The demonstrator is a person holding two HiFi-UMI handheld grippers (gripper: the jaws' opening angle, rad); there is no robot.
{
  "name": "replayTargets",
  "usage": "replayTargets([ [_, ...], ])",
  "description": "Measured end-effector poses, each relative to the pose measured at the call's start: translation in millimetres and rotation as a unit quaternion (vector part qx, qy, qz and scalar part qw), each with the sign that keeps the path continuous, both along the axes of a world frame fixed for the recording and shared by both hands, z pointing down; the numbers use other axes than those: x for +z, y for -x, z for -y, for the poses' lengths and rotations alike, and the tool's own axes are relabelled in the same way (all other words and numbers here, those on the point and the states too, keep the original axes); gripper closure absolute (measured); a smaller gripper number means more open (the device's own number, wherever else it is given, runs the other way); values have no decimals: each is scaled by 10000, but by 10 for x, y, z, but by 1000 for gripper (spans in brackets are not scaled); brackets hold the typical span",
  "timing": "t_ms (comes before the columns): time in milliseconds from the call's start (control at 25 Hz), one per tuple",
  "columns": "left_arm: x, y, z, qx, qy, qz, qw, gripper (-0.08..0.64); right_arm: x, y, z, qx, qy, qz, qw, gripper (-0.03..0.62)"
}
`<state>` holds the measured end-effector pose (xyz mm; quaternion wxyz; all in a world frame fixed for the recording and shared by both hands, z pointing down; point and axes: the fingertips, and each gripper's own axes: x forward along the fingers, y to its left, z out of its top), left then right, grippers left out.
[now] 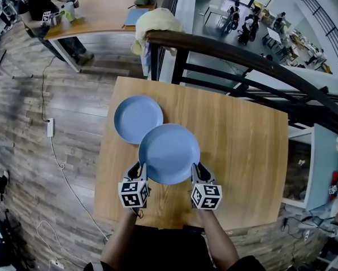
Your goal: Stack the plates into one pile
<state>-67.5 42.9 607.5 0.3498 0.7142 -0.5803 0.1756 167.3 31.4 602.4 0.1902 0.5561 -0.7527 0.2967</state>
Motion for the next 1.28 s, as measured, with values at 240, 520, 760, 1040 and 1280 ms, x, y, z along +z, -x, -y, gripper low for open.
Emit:
replayTargets([
  [240, -49, 358, -45, -88, -48, -50, 9999, 477, -49, 359, -10, -84, -24, -31, 10000, 503],
  [520, -98, 787, -83, -284, -91, -26, 9996, 480, -69, 790, 31, -196, -37, -43, 9998, 502],
  [760, -84, 1145, -41, -338, -77, -36, 9994, 479, -67, 1154, 108, -270, -41, -66, 9996, 503],
  [1040, -28, 1471, 111, -303, -38, 31, 9995, 479, -17, 1477, 245, -237, -21, -75, 9997, 502],
  [1280, 53, 1605, 346, -235, -22, 12, 9997, 479, 33, 1607, 442, -181, -22, -148, 9997, 502],
])
